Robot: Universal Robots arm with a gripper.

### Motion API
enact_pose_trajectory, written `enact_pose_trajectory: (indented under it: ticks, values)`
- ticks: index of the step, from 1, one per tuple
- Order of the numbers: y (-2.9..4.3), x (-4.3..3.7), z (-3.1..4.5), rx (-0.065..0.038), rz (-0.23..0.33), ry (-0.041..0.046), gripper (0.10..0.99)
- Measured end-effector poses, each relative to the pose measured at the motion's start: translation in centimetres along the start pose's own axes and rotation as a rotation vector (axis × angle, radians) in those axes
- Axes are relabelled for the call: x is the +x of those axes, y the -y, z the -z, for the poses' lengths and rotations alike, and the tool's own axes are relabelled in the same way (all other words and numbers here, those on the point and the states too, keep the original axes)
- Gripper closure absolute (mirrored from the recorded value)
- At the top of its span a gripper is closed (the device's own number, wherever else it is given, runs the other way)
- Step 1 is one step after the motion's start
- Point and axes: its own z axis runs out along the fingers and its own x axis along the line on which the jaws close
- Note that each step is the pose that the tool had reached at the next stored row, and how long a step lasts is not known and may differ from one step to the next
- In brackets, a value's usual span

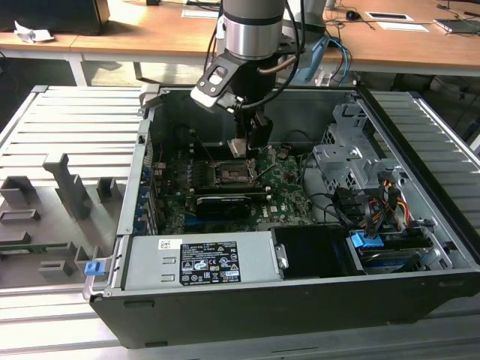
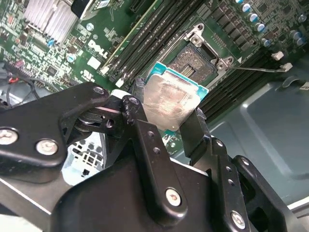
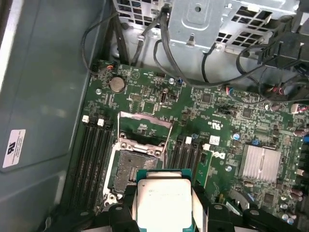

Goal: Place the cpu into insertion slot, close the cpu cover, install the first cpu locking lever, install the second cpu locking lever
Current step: 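Place the cpu into insertion slot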

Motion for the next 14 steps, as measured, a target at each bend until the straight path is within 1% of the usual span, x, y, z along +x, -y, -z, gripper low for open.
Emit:
enact_pose_trajectory:
  ticks: [2,8,12,14]
  values:
    - [-0.01,0.00,-0.09,0.000,-0.027,0.0015,0.549]
    - [0.01,0.00,-0.26,-0.001,-0.078,0.0042,0.549]
    - [0.02,-0.01,-0.42,-0.001,-0.098,0.0054,0.549]
    - [0.03,-0.01,-0.71,-0.001,-0.098,0.0061,0.549]
